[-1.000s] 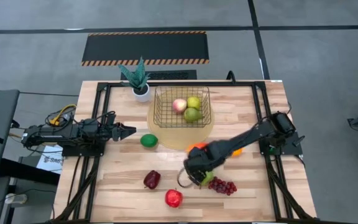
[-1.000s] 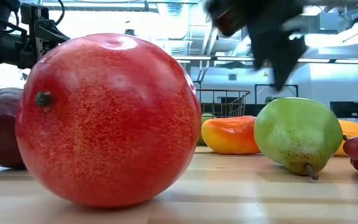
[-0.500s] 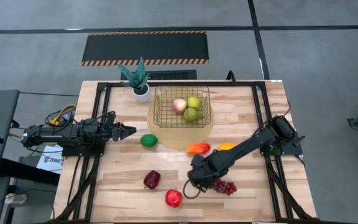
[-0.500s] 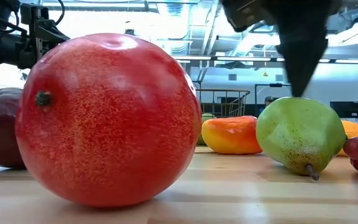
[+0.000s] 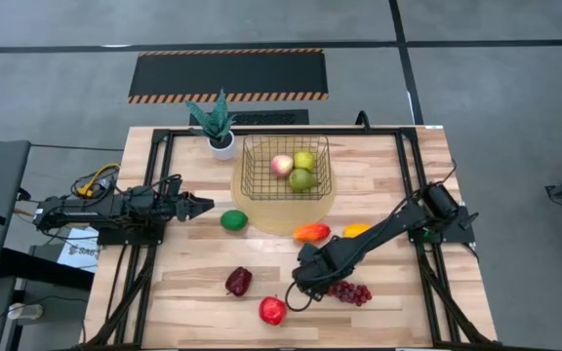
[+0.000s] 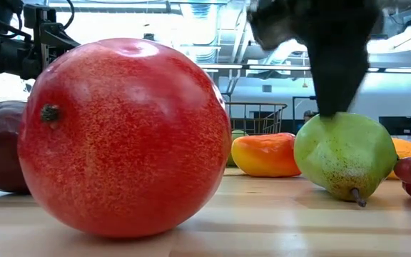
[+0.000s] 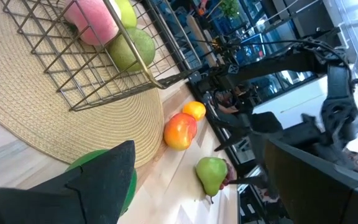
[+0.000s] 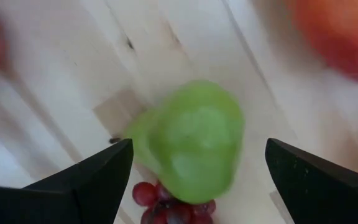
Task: Build produce basket
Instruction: Put the green pear into the wire basket
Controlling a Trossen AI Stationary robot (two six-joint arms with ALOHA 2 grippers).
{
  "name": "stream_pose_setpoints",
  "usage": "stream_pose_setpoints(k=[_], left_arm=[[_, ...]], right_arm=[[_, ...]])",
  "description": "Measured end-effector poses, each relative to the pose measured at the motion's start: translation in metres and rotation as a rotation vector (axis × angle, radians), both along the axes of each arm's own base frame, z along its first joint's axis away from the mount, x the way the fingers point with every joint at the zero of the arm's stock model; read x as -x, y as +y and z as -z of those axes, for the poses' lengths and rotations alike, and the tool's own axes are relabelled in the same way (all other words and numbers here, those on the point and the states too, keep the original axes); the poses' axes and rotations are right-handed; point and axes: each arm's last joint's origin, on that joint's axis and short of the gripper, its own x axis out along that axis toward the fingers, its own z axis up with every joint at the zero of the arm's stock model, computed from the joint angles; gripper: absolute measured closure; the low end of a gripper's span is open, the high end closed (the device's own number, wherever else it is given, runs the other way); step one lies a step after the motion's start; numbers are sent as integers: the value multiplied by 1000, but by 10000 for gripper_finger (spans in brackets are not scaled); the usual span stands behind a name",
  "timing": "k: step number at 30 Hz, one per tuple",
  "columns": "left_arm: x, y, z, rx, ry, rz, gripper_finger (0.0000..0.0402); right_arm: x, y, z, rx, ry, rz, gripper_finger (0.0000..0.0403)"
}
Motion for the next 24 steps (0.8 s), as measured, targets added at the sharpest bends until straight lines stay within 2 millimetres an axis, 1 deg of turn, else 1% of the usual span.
stream_pose_setpoints(k=[3, 6, 12, 15, 21, 24], left_arm=[[0, 0, 0, 0, 0, 0, 61], [0, 0, 0, 4, -1, -1, 61], [0, 0, 0, 7, -1, -1, 61], [0, 0, 0, 7, -1, -4, 61], [0, 0, 0, 6, -1, -5, 61], [0, 0, 0, 6, -1, -5, 61]], right_arm=[[5, -1, 7, -19, 29, 5, 18], [5, 0, 18, -39, 12, 5, 19], [3, 2, 19, -57, -22, 1, 27], [4, 2, 19, -58, -17, 1, 45], [3, 3, 19, -78, -14, 0, 103], [3, 3, 19, -79, -13, 6, 119]])
